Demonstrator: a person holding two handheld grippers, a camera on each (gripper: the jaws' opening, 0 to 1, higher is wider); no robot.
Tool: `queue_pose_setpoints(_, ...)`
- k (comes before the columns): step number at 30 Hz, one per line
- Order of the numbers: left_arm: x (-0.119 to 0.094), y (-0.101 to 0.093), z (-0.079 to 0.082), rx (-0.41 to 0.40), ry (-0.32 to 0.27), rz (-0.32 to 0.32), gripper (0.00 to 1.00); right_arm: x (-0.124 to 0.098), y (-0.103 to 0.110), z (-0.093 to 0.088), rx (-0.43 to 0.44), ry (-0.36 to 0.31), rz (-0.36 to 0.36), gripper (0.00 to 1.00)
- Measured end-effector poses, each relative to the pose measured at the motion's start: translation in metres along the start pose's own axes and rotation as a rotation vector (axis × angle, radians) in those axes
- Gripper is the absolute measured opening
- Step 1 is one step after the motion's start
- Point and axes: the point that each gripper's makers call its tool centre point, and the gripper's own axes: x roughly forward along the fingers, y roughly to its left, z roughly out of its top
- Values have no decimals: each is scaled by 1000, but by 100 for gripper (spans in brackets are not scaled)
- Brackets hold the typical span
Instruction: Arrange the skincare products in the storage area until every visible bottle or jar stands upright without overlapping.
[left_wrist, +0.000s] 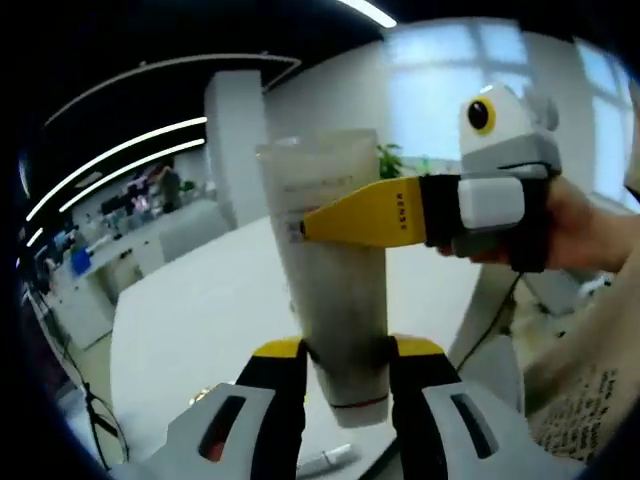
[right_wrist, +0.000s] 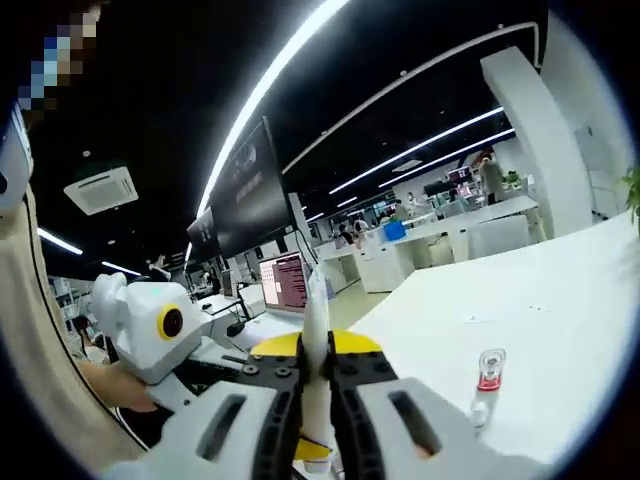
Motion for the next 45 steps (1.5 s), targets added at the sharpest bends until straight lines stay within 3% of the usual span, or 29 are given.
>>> queue_pose_setpoints(6, -4, -15, 0, 62, -8, -174, 27, -6, 21, -5, -177, 69, 174, 6)
queue_pose_setpoints(13, -8, -33, 3, 125, -34, -387, 27, -14, 41, -19, -173, 87, 358, 6)
queue_pose_setpoints(22, 0, -44, -11, 194, -5, -488, 23, -21, 41, -26, -216, 106, 457, 6)
queue_pose_setpoints(25, 8, -46, -18, 201, 9, -492, 22, -21, 36, -33, -214, 120, 468, 7)
queue_pose_setpoints(32, 29, -41, -32, 170, 60, -423, 19, -21, 20, -52, -195, 169, 459, 10)
queue_pose_setpoints(35, 42, -34, -45, 164, 88, -364, 18, -19, 10, -67, -188, 198, 439, 12)
queue_pose_setpoints(39, 53, -32, -66, 181, 137, -331, 18, -19, 1, -89, -166, 237, 411, 13)
queue_pose_setpoints(45, 64, -36, -91, 113, 158, -345, 18, -19, -11, -115, -148, 301, 395, 14)
